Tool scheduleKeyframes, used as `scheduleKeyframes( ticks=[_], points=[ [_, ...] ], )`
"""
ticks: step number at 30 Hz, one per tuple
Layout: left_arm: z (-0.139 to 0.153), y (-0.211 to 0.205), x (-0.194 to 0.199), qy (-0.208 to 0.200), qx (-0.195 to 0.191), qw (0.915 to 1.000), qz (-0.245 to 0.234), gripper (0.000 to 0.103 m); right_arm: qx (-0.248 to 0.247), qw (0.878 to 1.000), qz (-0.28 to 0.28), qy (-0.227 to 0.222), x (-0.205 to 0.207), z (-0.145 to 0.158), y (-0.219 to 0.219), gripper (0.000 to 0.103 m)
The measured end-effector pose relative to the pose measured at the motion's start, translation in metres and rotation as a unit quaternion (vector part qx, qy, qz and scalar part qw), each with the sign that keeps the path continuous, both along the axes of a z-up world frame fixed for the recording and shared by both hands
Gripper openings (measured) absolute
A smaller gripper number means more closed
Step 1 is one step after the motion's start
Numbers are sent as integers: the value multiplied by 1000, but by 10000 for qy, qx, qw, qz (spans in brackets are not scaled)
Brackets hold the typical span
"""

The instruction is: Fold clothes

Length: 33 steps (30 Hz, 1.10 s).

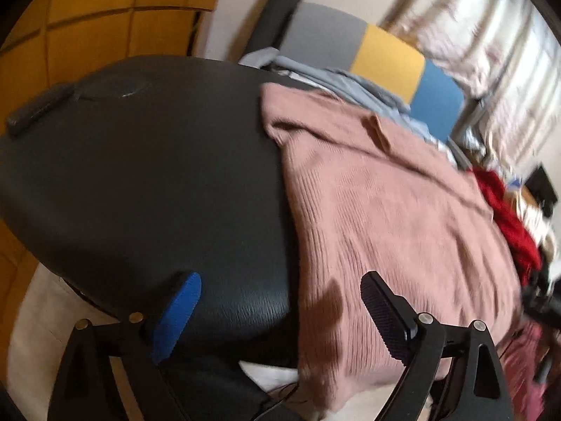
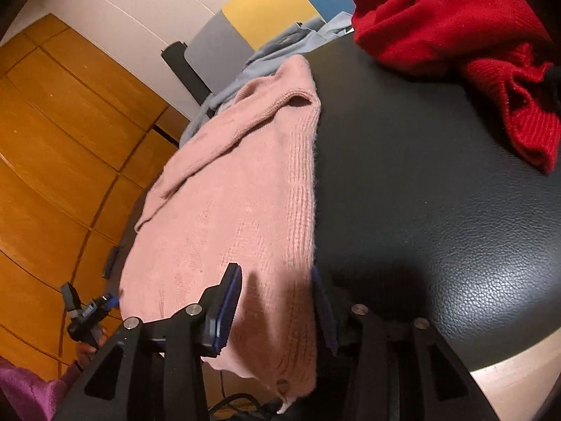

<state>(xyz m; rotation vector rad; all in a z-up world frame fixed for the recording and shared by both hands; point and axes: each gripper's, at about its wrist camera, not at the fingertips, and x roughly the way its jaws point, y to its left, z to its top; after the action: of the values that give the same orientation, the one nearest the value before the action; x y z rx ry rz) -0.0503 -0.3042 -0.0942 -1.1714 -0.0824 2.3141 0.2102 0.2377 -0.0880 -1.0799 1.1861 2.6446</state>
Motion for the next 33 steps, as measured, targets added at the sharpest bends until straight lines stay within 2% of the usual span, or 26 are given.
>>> scheduleKeyframes(
  ticks=[5, 8, 11, 16, 21, 24, 25, 27, 28, 30, 31, 32, 33],
  points=[
    [-1, 15, 22, -20, 342, 9973, -648, 93, -280, 9987, 392, 194, 3, -5, -7, 42],
    [-4, 24, 31, -22, 594, 9954, -752, 93, -386, 9968, 625, 325, 3, -9, -15, 42],
    [-4, 27, 33, 8, 616, 9951, -767, 93, -566, 9936, 875, 441, -1, -14, -25, 42],
    [-5, 17, 31, -243, 936, 9922, -787, 88, -452, 9912, 1129, 526, -4, -15, -36, 42],
    [-7, 14, 32, -435, 1070, 9890, -926, 83, -485, 9889, 1319, 490, -6, -15, -37, 42],
    [-7, 16, 30, -471, 996, 9888, -1006, 82, -433, 9880, 1420, 429, -10, -15, -38, 42],
    [-7, 19, 31, -416, 862, 9900, -1036, 80, -374, 9881, 1440, 400, -13, -15, -39, 42],
    [-7, 26, 34, -246, 541, 9926, -1062, 66, -77, 9890, 1450, 264, -21, -10, -45, 39],
    [-7, 28, 37, -141, 378, 9937, -1050, 62, 173, 9893, 1442, 153, -25, -7, -49, 32],
    [-8, 25, 36, -150, 364, 9946, -957, 51, 676, 9875, 1420, -64, -32, 0, -60, 28],
    [-9, 22, 33, -196, 413, 9949, -899, 47, 908, 9861, 1382, -171, -34, 3, -64, 21],
    [-10, 17, 31, -253, 458, 9954, -798, 34, 1122, 9844, 1327, -284, -36, 4, -68, 11],
    [-12, 12, 27, -388, 572, 9950, -728, 16, 1182, 9844, 1257, -358, -36, 5, -69, 11]
  ],
)
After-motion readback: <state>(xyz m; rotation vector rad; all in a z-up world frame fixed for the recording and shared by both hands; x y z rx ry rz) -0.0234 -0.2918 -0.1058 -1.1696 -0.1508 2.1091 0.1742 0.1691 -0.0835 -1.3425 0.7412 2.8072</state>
